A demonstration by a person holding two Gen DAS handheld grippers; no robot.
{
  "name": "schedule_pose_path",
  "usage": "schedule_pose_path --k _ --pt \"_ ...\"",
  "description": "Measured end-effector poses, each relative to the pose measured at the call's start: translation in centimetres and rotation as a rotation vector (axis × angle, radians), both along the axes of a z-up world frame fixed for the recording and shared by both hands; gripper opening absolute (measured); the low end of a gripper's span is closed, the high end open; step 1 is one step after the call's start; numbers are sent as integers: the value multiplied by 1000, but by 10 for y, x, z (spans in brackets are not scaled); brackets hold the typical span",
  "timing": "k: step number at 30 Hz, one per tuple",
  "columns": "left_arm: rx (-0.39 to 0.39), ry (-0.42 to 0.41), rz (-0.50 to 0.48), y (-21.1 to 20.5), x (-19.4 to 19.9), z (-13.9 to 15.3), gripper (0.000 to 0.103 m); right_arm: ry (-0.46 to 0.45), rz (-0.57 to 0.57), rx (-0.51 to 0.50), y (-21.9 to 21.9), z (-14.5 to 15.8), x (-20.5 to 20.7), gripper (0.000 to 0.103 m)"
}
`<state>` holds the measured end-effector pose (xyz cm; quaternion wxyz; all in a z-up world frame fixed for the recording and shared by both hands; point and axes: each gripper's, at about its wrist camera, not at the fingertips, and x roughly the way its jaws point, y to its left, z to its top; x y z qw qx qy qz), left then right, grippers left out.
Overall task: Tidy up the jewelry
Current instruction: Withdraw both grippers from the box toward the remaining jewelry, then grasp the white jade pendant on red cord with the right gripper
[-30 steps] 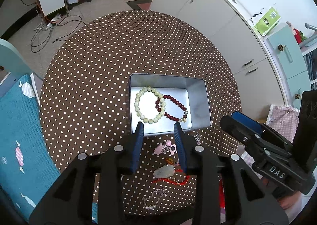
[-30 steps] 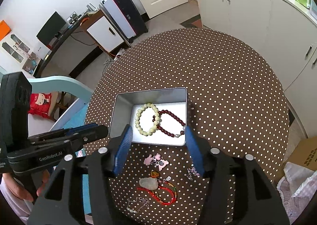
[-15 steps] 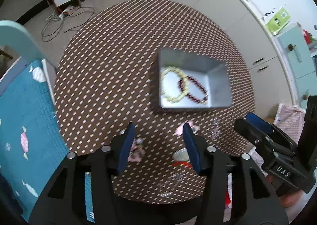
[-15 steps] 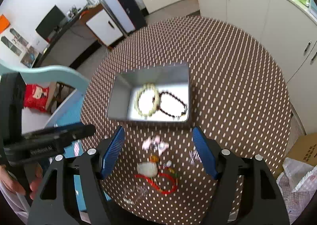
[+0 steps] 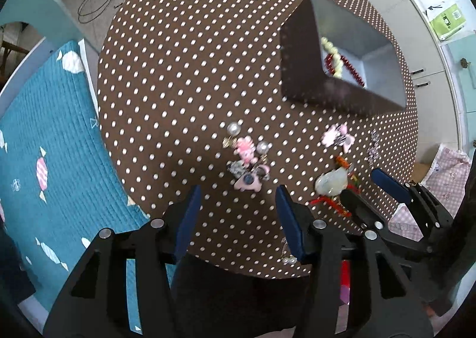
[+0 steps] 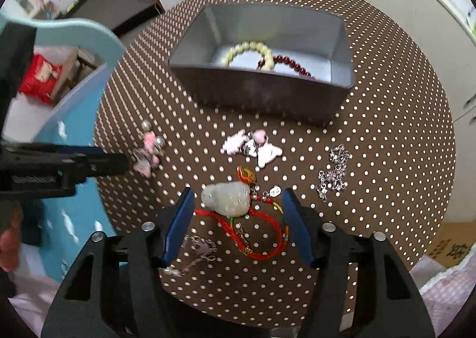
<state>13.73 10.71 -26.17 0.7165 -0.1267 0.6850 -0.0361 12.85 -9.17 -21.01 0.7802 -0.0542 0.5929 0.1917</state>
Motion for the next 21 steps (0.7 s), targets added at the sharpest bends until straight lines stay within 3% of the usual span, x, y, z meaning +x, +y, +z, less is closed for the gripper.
schedule_pose_path --k 8,14,21 --pt "-3 30 2 6 -10 -14 53 -47 73 -110 28 -14 -14 51" --pt "-17 43 -6 3 -10 -19 53 -92 109 -176 42 -25 -23 40" --pt "-24 44 -25 -8 -8 -25 53 -111 120 -166 43 -29 -24 40"
